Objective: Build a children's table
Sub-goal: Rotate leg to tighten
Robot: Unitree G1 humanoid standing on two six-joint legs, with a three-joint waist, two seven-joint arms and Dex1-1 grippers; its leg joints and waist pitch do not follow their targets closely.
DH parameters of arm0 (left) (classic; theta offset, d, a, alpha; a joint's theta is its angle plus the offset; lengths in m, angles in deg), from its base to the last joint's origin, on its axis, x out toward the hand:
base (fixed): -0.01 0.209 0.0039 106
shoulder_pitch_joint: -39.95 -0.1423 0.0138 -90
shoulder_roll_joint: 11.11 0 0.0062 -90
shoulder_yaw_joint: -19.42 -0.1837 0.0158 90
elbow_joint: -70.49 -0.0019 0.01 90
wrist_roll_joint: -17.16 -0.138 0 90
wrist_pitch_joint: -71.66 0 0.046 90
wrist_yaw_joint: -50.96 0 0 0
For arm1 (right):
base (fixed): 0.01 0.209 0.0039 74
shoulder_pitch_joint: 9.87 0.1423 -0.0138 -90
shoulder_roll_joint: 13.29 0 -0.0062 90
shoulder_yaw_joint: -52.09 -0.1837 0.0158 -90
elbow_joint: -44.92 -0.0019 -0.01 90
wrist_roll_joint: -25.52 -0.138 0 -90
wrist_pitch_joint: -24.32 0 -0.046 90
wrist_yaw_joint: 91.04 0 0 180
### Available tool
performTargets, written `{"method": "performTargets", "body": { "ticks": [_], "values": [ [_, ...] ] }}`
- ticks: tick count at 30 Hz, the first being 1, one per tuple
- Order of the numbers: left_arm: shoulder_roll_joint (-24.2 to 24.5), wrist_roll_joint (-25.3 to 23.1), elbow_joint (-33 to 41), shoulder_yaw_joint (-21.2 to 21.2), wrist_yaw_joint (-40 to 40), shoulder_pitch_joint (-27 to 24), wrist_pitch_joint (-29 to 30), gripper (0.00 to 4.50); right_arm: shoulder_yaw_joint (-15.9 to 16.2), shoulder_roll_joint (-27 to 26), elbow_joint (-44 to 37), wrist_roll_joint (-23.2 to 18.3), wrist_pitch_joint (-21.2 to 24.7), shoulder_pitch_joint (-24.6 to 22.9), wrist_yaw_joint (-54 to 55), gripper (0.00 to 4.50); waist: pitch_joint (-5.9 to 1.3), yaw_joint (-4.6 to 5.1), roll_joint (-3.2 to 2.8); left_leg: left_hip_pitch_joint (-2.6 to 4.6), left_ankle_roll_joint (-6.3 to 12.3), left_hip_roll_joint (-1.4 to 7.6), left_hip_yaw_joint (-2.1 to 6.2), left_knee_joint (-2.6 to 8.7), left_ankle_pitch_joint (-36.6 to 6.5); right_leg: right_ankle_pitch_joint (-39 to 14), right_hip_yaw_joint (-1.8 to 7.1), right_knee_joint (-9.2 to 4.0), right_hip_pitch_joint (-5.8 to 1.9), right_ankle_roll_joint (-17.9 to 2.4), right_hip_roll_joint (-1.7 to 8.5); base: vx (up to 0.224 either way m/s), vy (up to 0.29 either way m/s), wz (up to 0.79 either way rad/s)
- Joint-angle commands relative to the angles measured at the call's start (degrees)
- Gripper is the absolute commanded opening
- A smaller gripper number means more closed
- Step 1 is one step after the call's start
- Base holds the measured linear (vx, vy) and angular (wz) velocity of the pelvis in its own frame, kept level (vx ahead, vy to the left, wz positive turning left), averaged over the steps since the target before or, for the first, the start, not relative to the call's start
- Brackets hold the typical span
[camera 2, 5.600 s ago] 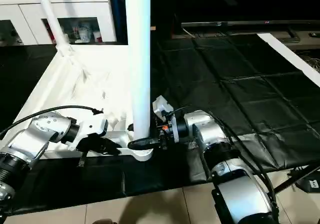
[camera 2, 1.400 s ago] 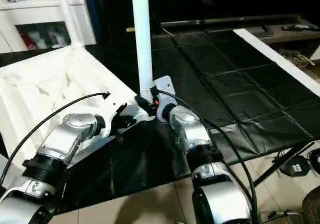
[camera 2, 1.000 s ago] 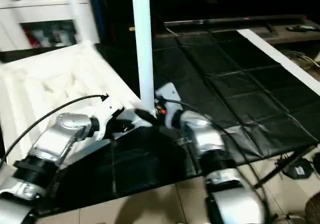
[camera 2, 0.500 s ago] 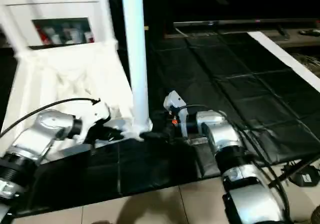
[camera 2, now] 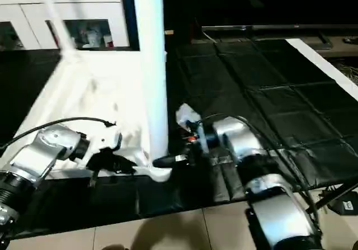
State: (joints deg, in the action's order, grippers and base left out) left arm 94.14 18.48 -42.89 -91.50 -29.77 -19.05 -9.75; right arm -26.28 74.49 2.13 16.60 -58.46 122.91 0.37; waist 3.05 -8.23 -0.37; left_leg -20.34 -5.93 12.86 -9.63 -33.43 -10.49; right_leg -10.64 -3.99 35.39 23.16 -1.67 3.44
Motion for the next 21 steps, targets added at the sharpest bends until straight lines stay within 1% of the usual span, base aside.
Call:
{"method": "performTargets", "body": {
  "ticks": [1,2,3,5,6,10,13,16,18,19,20,21],
  "values": [
    [-0.6,-0.1,1.8,-1.8,-2.5,-0.4,-0.9,0.0,0.5,-0.2,-0.2,-0.8,0.5,1.0,-2.1,3.84,-4.12,0.62,-0.21,0.42,2.0,0.78,-0.36,3.54,-9.4,-6.8,2.58,-3.35,-3.11,-13.6,4.13,0.0,0.0,0.0],
    [-0.7,-0.1,1.8,-1.8,-2.5,-0.4,-0.9,0.0,0.5,-0.2,-0.2,-0.8,0.5,1.0,-2.2,3.73,-4.13,0.57,-0.27,0.43,1.99,0.78,-0.36,3.51,-9.3,-6.9,2.6,-3.33,-3.09,-13.6,4.16,0.0,0.0,0.0],
    [-0.7,-0.2,1.6,-1.8,-2.3,-0.4,-1.1,0.0,0.7,-0.3,0.0,-0.9,0.7,1.1,-2.8,3.68,-4.09,0.59,-0.19,0.42,1.92,0.76,-0.38,3.53,-9.2,-7.2,2.61,-3.37,-3.06,-13.4,4.12,0.0,0.0,0.0],
    [-0.7,-0.2,1.3,-1.7,-2.1,-0.4,-1.3,0.0,0.8,-0.4,0.3,-0.9,0.9,1.2,-3.4,3.64,-4.11,0.55,-0.22,0.41,1.96,0.75,-0.38,3.49,-9.1,-7.4,2.63,-3.36,-3.1,-13.3,4.17,0.0,0.0,0.0],
    [-0.6,-0.2,1.2,-1.7,-2.1,-0.3,-1.4,0.0,0.9,-0.4,0.4,-1.0,0.9,1.2,-3.5,3.35,-4.11,0.54,-0.13,0.4,2.04,0.76,-0.37,3.5,-8.8,-7.6,2.61,-3.34,-3.08,-13.2,4.17,0.0,0.0,0.0],
    [-0.4,-0.1,0.8,-1.9,-2.0,-0.2,-1.6,0.0,1.5,-0.5,0.5,-1.7,1.5,1.3,-3.9,3.22,-4.12,0.58,-0.17,0.42,2.01,0.77,-0.38,3.49,-8.7,-7.8,2.61,-3.38,-3.02,-13.1,4.16,0.0,0.0,0.0],
    [-0.4,-0.1,0.8,-1.9,-1.9,-0.3,-1.4,0.0,1.9,-0.4,0.2,-2.5,2.0,1.1,-3.9,2.88,-4.15,0.58,-0.18,0.43,2.07,0.77,-0.39,3.47,-8.5,-7.6,2.61,-3.34,-3.04,-13.1,4.15,0.0,0.0,0.0],
    [-0.5,-0.1,0.9,-1.7,-1.7,-0.4,-1.2,0.0,2.2,-0.4,-0.3,-3.0,2.4,0.9,-3.9,2.77,-4.16,0.52,-0.17,0.41,2.04,0.72,-0.41,3.43,-8.4,-7.6,2.62,-3.34,-3.04,-13.1,4.13,0.0,0.0,0.0],
    [-1.1,-0.2,0.5,-1.1,0.1,-0.4,0.1,0.0,1.5,-0.5,-1.2,-3.3,2.5,-0.1,-3.9,2.47,-4.12,0.53,-0.12,0.43,2.0,0.74,-0.43,3.43,-8.5,-7.7,2.61,-3.37,-3.0,-13.1,4.11,0.0,0.0,0.0],
    [-1.6,-0.3,0.2,-0.6,1.7,-0.4,0.7,0.0,0.4,-0.8,-1.3,-3.2,2.7,-0.6,-3.9,2.47,-4.1,0.55,-0.14,0.38,1.94,0.76,-0.42,3.44,-8.7,-7.9,2.62,-3.36,-3.01,-13.0,4.13,0.0,0.0,0.0],
    [-1.8,-0.3,0.2,-0.5,2.0,-0.4,0.9,0.0,0.2,-0.9,-1.3,-3.1,2.6,-0.6,-3.8,2.44,-4.08,0.48,-0.11,0.45,1.79,0.76,-0.41,3.43,-9.0,-8.5,2.62,-3.45,-2.97,-12.8,4.17,0.0,0.0,0.0],
    [-3.2,0.2,0.4,0.8,5.2,-0.9,3.2,0.0,-1.7,-1.3,-1.1,-3.0,1.9,-1.4,-1.5,2.37,-4.03,0.54,-0.23,0.42,1.46,0.83,-0.45,3.43,-9.4,-8.9,2.68,-3.46,-2.92,-12.9,4.25,0.0,0.0,0.0]
  ]
}}
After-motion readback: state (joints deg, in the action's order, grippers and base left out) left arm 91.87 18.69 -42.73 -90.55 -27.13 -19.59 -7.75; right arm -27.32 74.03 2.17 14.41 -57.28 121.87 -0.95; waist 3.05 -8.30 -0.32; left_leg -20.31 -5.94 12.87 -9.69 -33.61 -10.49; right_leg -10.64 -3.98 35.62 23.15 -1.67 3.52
